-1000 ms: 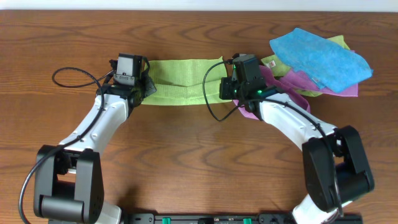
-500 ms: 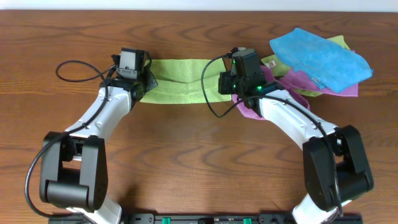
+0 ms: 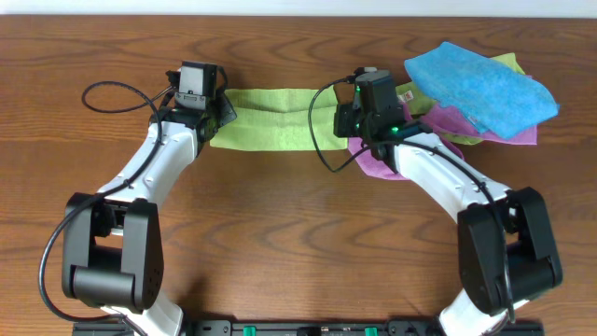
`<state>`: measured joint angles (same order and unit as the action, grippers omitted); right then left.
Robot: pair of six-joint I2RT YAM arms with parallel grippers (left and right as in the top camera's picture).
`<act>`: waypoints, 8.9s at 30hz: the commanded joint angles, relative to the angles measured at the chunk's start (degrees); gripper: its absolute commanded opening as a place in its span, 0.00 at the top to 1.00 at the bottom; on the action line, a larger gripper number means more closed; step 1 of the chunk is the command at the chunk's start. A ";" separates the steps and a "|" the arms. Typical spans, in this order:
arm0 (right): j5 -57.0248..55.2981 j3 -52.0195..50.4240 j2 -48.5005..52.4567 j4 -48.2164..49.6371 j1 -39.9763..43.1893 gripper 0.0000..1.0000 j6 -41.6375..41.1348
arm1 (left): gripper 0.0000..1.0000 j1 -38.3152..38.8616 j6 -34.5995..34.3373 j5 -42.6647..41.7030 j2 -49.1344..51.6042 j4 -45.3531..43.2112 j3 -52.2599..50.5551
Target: Fold the cloth
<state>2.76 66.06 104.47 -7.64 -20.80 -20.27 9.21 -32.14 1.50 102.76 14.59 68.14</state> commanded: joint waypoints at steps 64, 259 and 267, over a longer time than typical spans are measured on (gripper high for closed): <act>-2.36 12.92 13.64 -0.90 1.01 0.01 5.14 | 0.05 -0.72 3.65 9.01 12.79 -8.44 7.15; -3.19 19.47 14.88 -10.88 -9.25 0.98 1.49 | 0.30 -1.20 16.94 -7.10 13.40 -3.91 1.03; -3.43 22.27 14.88 -11.80 -9.29 0.98 1.51 | 0.30 -1.20 17.20 -7.08 13.40 -3.89 1.03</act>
<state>0.16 85.25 120.99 -19.31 -29.61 -19.68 7.99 -15.14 -5.43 114.76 9.39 69.10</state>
